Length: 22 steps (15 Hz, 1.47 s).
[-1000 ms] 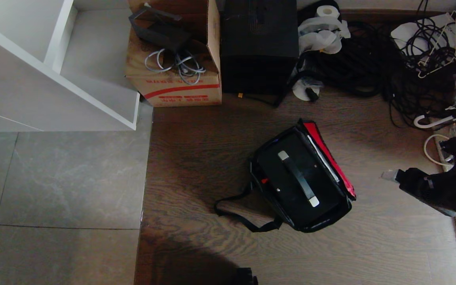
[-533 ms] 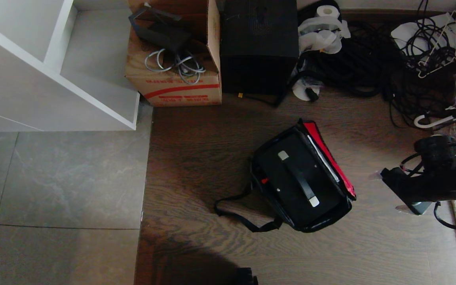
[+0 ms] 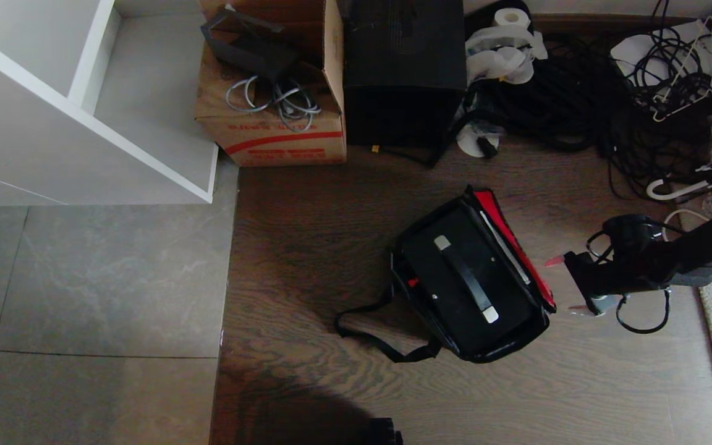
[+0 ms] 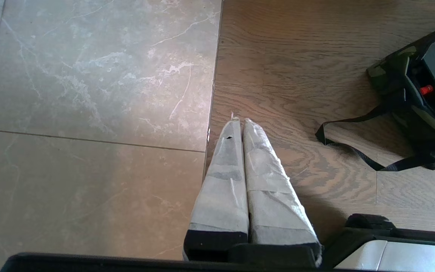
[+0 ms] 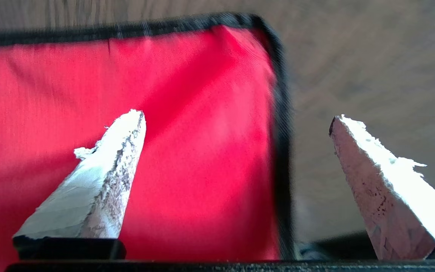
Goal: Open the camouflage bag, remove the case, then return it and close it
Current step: Close the top of the storage box
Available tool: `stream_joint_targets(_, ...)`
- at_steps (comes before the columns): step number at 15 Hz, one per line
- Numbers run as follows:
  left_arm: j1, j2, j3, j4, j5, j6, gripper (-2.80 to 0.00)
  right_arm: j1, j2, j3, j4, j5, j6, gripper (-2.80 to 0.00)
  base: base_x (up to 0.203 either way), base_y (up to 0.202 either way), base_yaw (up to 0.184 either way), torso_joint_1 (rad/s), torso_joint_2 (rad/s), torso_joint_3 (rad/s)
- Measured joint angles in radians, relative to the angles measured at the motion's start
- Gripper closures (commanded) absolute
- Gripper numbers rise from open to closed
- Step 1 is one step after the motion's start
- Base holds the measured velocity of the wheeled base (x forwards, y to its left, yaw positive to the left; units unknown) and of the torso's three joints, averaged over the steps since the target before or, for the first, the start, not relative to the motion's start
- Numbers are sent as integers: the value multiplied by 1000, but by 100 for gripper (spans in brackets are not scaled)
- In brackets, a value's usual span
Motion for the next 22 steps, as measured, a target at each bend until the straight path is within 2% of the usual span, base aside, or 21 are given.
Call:
stream_joint_targets(2,0,0,0,0,0,0,0,0,52,-88,1,25,49,-280,0,0,0,0,0,0)
stream_joint_targets(4,0,0,0,0,0,0,0,0,87,-157,0,93,149,-280,0,0,0,0,0,0)
stream_joint_targets(8,0,0,0,0,0,0,0,-1,101,-173,27,152,248,-280,0,0,0,0,0,0)
stream_joint_targets(15,0,0,0,0,0,0,0,-54,49,-129,77,220,235,-280,0,0,0,0,0,0)
stream_joint_targets(19,0,0,0,0,0,0,0,-56,40,-84,95,228,159,-280,0,0,0,0,0,0)
stream_joint_targets(22,0,0,0,0,0,0,0,-50,63,-101,80,235,154,-280,0,0,0,0,0,0)
